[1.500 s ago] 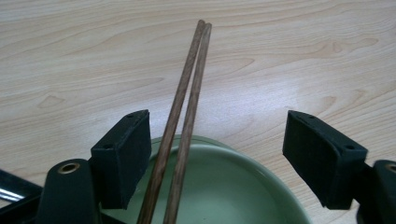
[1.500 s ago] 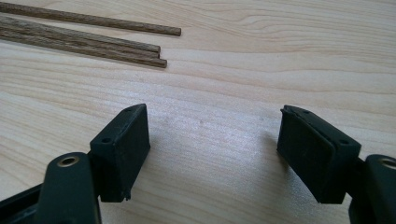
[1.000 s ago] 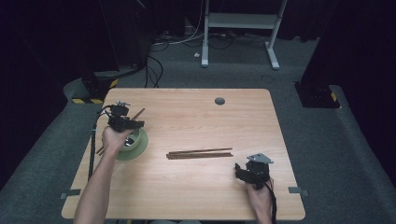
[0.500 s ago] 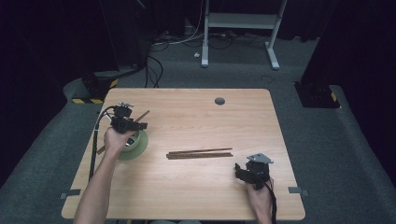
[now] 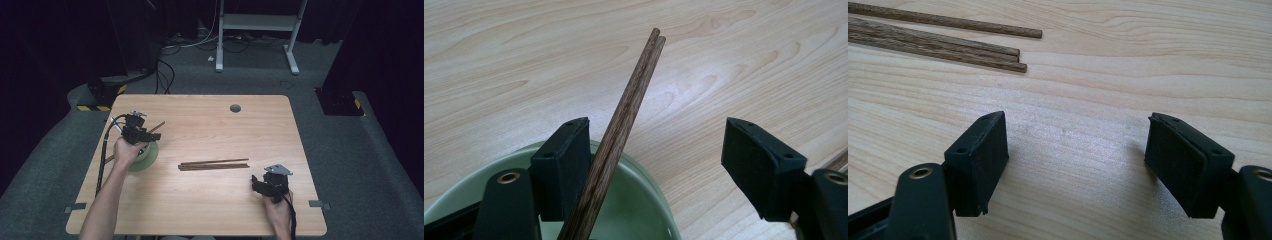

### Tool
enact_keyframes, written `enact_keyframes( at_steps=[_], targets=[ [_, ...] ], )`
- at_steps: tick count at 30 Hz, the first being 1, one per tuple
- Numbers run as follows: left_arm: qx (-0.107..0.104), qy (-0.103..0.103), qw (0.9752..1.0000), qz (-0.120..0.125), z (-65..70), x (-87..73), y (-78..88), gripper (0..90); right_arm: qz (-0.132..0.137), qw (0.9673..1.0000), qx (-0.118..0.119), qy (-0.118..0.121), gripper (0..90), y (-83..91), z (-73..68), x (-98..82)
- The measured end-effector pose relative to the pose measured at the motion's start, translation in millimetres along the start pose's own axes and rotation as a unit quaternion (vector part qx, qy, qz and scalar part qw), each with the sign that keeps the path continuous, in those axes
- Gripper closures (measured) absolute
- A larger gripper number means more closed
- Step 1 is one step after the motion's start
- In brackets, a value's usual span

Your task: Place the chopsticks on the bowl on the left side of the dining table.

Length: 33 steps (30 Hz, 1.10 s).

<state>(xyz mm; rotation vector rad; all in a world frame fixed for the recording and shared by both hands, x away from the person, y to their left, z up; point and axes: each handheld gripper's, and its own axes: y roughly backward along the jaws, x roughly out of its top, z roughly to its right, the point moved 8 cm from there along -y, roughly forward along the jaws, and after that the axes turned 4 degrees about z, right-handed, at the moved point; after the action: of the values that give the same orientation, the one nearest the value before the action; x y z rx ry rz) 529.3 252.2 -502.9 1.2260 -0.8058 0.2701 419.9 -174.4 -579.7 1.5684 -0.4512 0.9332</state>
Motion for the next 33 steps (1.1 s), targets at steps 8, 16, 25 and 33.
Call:
enact_keyframes(
  at_steps=[8,16,25,33],
  targets=[
    [-0.007,-0.007,0.9999,-0.005,4.5,-1.7,2.0,28.6,0.000,1.0000,0.000,0.000,24.7,0.0,0.0,0.0],
    [-0.011,-0.009,0.9999,-0.004,6.4,-7.5,4.3,30.2,0.000,1.0000,0.000,0.000,24.7,0.0,0.0,0.0],
    [-0.016,-0.016,0.9997,-0.004,10.1,-11.2,8.1,30.9,0.000,1.0000,0.000,0.000,24.7,0.0,0.0,0.0],
    [-0.015,-0.021,0.9997,0.002,14.3,-9.6,10.3,29.5,0.000,1.0000,0.000,0.000,24.7,0.0,0.0,0.0]
  ],
)
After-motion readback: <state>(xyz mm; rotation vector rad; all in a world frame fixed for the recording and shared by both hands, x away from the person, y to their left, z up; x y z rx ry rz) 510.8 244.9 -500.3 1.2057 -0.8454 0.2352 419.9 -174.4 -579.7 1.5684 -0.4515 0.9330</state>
